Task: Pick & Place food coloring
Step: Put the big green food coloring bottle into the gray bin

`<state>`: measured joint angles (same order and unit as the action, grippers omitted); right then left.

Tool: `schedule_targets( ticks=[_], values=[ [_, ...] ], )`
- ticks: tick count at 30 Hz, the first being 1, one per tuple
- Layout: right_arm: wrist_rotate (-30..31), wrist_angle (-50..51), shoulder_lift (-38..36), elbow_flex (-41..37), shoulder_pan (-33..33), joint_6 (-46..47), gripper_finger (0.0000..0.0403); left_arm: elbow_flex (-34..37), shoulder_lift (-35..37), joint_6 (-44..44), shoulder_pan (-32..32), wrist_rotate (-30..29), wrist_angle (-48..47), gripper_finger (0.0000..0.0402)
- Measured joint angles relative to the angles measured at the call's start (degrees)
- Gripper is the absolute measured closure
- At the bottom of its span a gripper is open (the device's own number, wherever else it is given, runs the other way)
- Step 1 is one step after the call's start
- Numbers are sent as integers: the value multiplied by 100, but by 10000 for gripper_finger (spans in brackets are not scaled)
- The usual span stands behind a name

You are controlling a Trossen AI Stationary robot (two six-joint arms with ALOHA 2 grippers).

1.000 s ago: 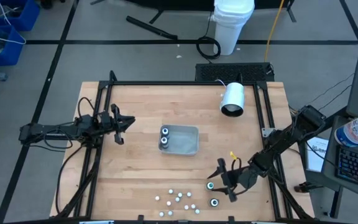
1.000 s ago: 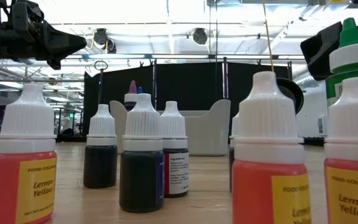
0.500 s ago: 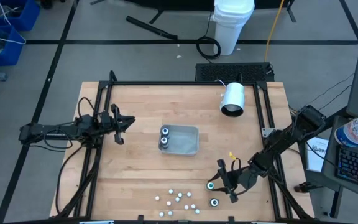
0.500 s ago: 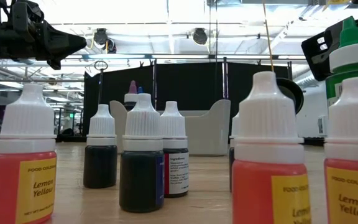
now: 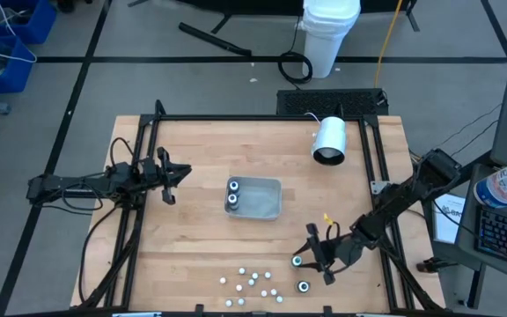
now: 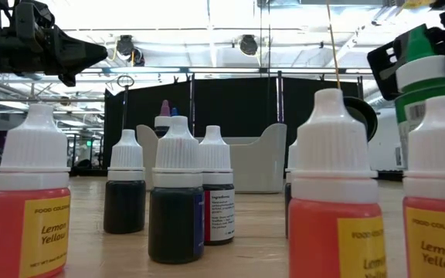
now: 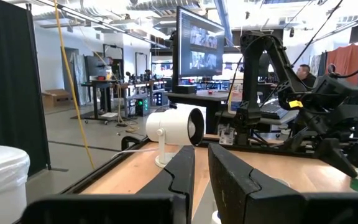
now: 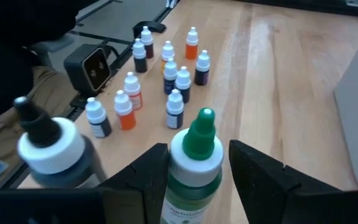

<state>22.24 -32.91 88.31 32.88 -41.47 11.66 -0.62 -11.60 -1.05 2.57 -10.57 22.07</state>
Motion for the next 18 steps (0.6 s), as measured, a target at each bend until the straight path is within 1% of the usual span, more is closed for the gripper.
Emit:
schedule_targets(
  ticks=[4, 8, 11, 18],
  values=[
    [-17, -166, 197, 7, 26, -26, 243, 0, 0, 1, -2, 0, 1, 350],
    [-313, -505, 409, 13, 114, -64, 245, 0, -1, 1, -2, 0, 1, 350],
    [-444, -600, 427, 11, 179, -107, 257, 0, 0, 0, -1, 0, 2, 350],
    [-455, -586, 387, 7, 181, -238, 286, 0, -1, 1, -1, 2, -10, 350]
  ],
)
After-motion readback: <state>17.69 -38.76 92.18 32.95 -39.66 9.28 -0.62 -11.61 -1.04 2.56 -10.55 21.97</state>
